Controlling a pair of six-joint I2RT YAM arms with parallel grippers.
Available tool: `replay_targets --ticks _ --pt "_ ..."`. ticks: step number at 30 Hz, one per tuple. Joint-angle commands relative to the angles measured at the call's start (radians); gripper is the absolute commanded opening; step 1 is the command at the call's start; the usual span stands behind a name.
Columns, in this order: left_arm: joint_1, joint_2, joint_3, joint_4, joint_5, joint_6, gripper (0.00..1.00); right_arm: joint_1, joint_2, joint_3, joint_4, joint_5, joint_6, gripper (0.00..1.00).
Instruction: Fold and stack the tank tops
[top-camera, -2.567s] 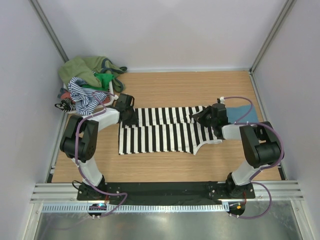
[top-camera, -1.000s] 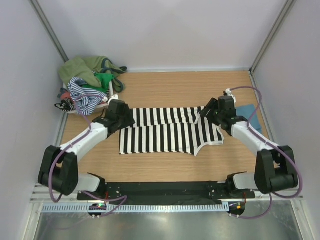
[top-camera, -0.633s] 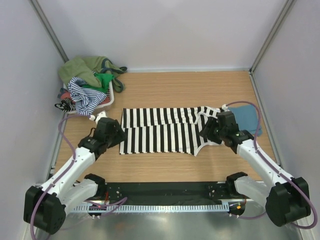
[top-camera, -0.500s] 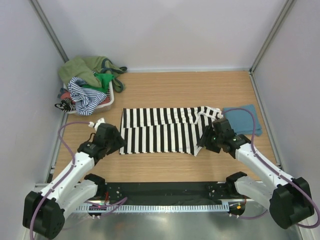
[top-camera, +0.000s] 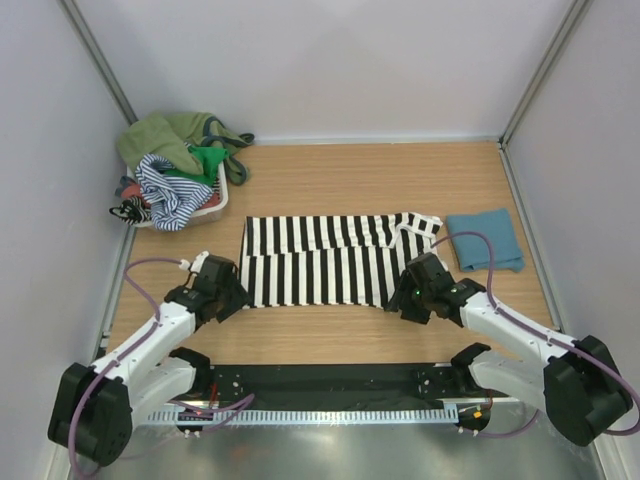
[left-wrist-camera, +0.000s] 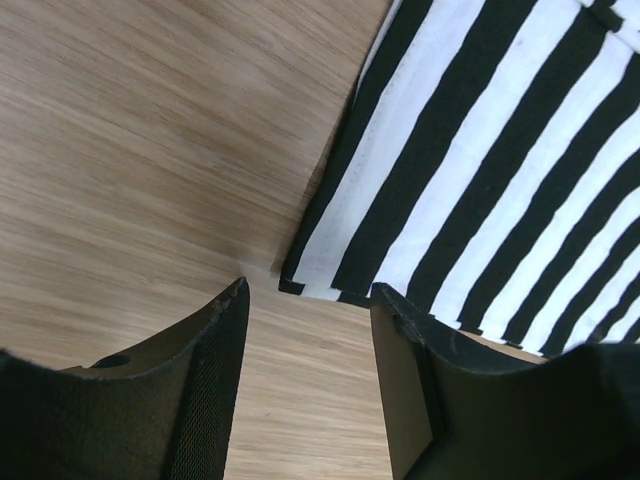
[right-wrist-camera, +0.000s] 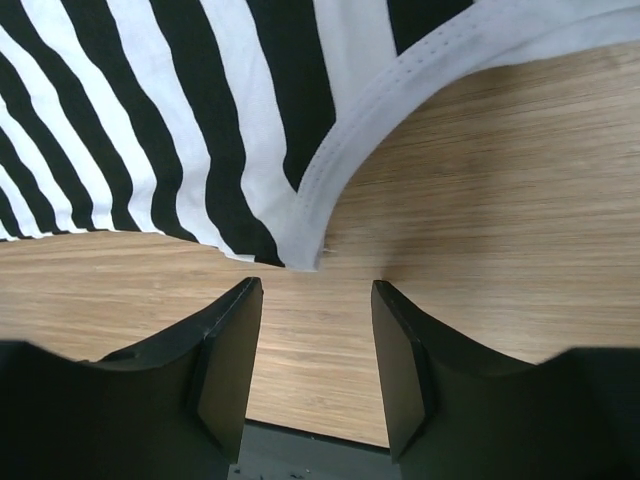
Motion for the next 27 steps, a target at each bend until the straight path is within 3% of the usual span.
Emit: replay_targets --ticks 1,4,6,13,22,25,26,27 --pt "0.001 0.057 0.002 0.09 0.013 -0.01 0.53 0.028 0.035 0.021 0.064 0.026 0.04 0.53" --pt "-0.001 0.091 0.005 0.123 0.035 -0.007 0.51 0.053 0.086 0.049 0.066 0.081 0.043 0.52" --pt "0.001 0.117 0.012 0.127 0.037 -0.002 0.51 0.07 0.107 0.069 0.055 0.119 0.045 0.45" --pt "0.001 0.128 0.024 0.123 0.024 0.01 0.5 0.082 0.082 0.086 0.025 0.182 0.037 0.01" --pt "0.001 0.116 0.013 0.108 0.03 -0.005 0.37 0.083 0.071 0.107 -0.002 0.175 0.008 0.01" --pt "0.001 0.101 -0.001 0.112 0.027 -0.012 0.23 0.083 0.074 0.107 0.006 0.17 0.006 0.01" --pt "0.001 0.099 -0.002 0.117 0.03 -0.01 0.09 0.083 0.077 0.11 0.006 0.17 0.005 0.01" --pt "0.001 0.096 -0.004 0.118 0.041 -0.004 0.01 0.085 0.08 0.115 0.008 0.171 0.003 0.01"
